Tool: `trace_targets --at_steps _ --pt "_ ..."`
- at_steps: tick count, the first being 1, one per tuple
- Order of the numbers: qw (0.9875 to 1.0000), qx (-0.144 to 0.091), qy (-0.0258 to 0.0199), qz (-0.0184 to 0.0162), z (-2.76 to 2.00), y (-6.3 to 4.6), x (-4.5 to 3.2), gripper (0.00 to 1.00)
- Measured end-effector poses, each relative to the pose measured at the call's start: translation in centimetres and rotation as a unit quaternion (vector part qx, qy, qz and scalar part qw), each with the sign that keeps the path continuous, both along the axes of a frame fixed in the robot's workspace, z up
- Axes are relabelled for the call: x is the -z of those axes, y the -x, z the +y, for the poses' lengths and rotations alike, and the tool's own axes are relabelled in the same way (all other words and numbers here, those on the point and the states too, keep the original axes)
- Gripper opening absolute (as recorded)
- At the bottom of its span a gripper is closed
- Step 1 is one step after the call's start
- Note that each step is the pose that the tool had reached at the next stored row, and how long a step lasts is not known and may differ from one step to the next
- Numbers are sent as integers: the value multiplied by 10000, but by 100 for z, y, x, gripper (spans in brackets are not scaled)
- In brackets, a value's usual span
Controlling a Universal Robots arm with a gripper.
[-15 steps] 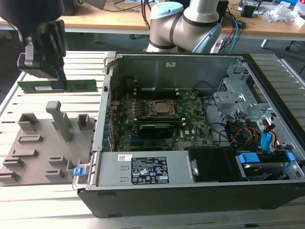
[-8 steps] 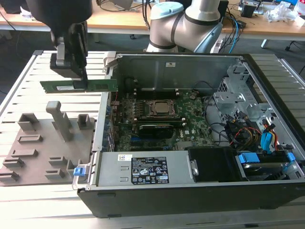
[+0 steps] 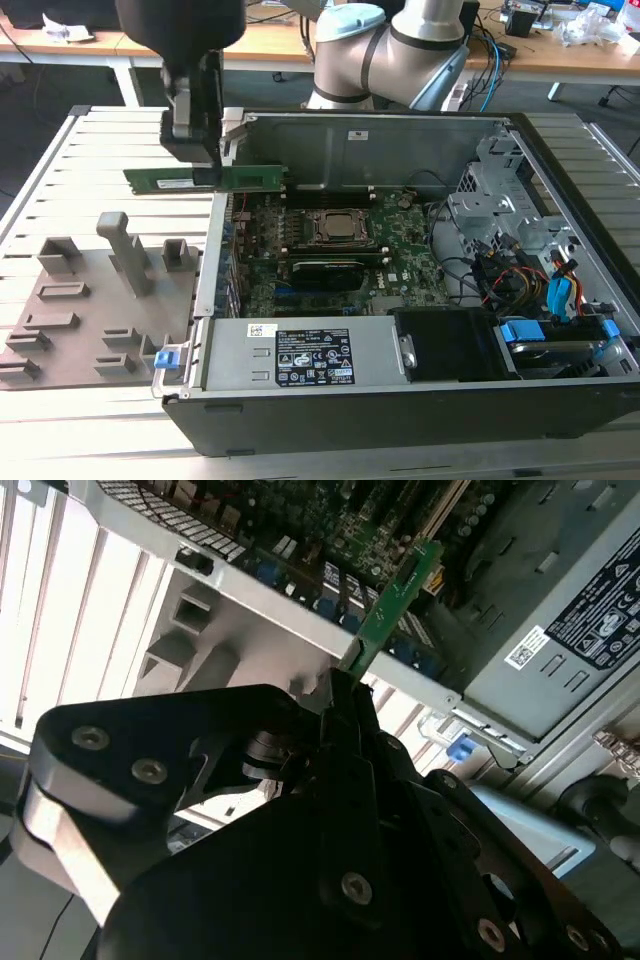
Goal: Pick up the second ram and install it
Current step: 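Pick up the second ram and move it above second insertion slot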
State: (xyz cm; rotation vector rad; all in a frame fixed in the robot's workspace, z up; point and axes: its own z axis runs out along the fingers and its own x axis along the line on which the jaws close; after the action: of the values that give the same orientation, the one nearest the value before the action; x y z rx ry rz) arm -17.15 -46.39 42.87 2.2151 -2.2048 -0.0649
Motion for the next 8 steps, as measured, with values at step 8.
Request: trace_targets --at_steps 8 --pt "10000 0 0 2 9 -321 0 14"
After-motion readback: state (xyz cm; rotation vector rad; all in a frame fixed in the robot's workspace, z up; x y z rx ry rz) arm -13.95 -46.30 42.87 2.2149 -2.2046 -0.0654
